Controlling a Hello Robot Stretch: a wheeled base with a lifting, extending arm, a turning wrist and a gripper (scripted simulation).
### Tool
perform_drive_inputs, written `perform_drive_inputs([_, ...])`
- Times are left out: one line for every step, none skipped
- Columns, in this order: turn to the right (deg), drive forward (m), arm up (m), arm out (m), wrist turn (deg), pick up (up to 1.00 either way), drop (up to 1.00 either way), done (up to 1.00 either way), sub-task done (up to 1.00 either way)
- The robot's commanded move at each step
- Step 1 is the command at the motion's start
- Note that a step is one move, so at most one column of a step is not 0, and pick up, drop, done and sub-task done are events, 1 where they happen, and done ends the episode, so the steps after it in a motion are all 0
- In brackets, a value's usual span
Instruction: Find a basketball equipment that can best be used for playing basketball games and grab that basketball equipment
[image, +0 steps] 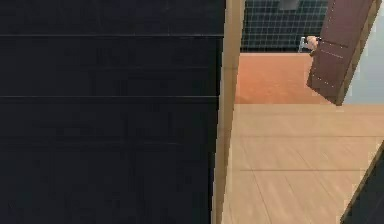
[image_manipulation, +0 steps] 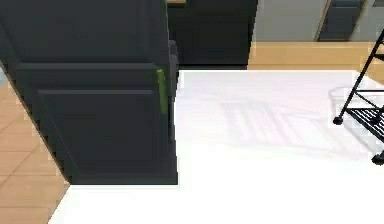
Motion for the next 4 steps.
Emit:
perform_drive_inputs([-45.0, 0.00, 0.00, 0.00, 0.0, 0.00, 0.00, 0.00, 0.00])
perform_drive_inputs([-45.0, 0.00, 0.00, 0.00, 0.0, 0.00, 0.00, 0.00, 0.00])
perform_drive_inputs([-9.0, 0.00, 0.00, 0.00, 0.0, 0.00, 0.00, 0.00, 0.00])
perform_drive_inputs([0.0, 0.85, 0.00, 0.00, 0.0, 0.00, 0.00, 0.00, 0.00])
